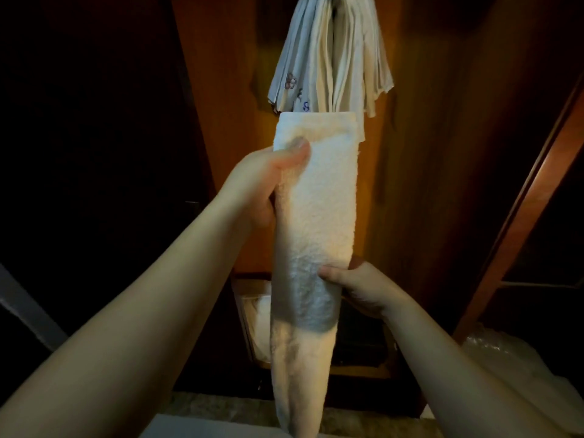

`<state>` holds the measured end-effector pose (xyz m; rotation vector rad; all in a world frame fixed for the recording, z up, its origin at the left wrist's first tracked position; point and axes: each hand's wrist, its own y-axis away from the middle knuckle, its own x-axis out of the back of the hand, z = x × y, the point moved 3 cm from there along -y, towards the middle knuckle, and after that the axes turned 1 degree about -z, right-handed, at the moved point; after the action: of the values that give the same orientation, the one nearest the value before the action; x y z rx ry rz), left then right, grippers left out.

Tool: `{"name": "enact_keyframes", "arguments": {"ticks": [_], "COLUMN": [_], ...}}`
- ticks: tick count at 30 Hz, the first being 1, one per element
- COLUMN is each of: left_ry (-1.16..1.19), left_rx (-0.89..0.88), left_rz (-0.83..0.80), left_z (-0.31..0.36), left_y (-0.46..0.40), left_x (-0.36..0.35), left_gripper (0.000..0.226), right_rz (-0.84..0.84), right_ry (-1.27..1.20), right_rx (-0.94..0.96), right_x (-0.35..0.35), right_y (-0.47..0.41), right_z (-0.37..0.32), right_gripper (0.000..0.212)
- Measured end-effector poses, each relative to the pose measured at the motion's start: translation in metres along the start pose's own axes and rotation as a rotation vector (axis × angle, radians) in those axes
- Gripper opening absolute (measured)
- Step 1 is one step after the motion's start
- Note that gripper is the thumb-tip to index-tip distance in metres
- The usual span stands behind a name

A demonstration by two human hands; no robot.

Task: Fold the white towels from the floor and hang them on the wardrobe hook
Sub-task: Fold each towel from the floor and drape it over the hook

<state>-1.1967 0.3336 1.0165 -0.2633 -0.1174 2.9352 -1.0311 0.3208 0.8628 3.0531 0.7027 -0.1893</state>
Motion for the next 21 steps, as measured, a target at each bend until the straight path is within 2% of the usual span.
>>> {"name": "enact_keyframes", "arguments": {"ticks": [5, 9, 14, 19, 21], "left_ry": [-0.011, 0.040, 0.095, 0.117, 0.128], "left_rx": [0.147, 0.155, 0.135, 0.135, 0.141], "left_rz": [-0.053, -0.032, 0.070, 0.119, 0.120], "left_z": [0.005, 0.005, 0.003, 0.007, 0.012], "left_y": [-0.013, -0.020, -0.031, -0.042, -0.047], "left_x": [0.007, 0.013, 0.014, 0.005, 0.001], "left_gripper": [0.034, 0.034, 0.026, 0.023, 0.021], "right_rz": [-0.026, -0.030, 0.101, 0.115, 0.090], "right_ry": [-0.043, 0.017, 0.119, 0.112, 0.095], "right_rx": [0.056, 0.055, 0.075, 0.079, 0.037], "right_x": [0.001, 0.008, 0.022, 0.029, 0.032], "right_y": [-0.011, -0.020, -0.026, -0.028, -0.027], "right_z": [0.009, 0.011, 0.002, -0.010, -0.009], "right_gripper": [0.090, 0.073, 0.099, 0.103, 0.098]}}
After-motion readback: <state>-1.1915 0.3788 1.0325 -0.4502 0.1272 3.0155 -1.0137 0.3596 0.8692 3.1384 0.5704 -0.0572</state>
